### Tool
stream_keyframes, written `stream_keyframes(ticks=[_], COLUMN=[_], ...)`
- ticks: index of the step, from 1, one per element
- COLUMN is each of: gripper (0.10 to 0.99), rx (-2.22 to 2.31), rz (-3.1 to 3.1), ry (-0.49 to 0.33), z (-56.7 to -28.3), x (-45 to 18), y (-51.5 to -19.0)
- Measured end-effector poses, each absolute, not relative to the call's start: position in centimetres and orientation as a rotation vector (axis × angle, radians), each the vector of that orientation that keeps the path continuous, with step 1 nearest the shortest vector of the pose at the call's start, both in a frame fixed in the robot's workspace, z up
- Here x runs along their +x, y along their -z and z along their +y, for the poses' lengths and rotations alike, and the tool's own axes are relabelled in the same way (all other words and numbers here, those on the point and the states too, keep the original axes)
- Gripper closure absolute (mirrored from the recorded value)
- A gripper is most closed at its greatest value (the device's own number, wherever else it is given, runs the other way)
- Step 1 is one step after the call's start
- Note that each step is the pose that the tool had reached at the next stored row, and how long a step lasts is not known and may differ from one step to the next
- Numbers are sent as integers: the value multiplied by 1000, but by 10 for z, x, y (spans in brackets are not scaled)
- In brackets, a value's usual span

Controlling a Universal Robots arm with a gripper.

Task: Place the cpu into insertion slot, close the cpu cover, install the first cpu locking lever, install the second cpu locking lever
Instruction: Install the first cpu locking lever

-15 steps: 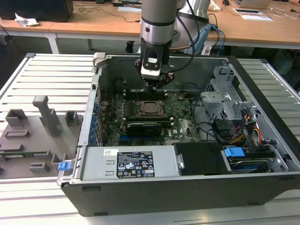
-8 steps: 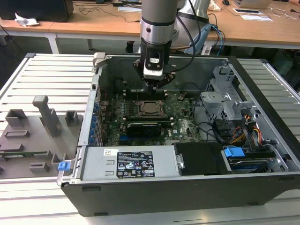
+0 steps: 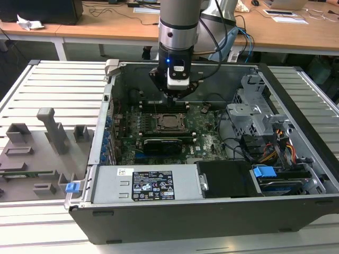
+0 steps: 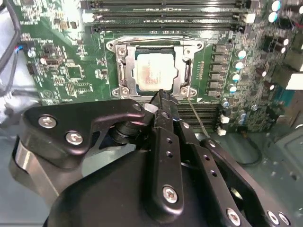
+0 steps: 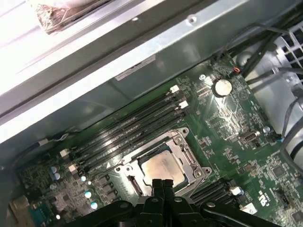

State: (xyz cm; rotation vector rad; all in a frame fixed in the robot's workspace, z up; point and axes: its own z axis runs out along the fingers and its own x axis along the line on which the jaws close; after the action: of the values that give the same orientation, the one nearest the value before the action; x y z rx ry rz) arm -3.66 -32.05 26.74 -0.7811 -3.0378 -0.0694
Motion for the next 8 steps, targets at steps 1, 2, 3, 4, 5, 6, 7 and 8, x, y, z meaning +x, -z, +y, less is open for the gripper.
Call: stream_keyframes(ticks=[1,2,3,4,5,6,7,8], gripper=[980,980,980,980,980,980,980,980], rx=[-749,-726,-706,-672,-635,-601,-569,-539], rz=[-3045,-3051,-3055,-3062,-3070,-3076,-3081,-3086], ry=[69,69,69,69,69,69,69,69], z=[-320,-320,-320,-320,-320,-320,-320,-320], x=[-37,-37,-37,-37,-37,-37,-37,-37], y=[-267,-267,-267,-267,-267,-267,-267,-267])
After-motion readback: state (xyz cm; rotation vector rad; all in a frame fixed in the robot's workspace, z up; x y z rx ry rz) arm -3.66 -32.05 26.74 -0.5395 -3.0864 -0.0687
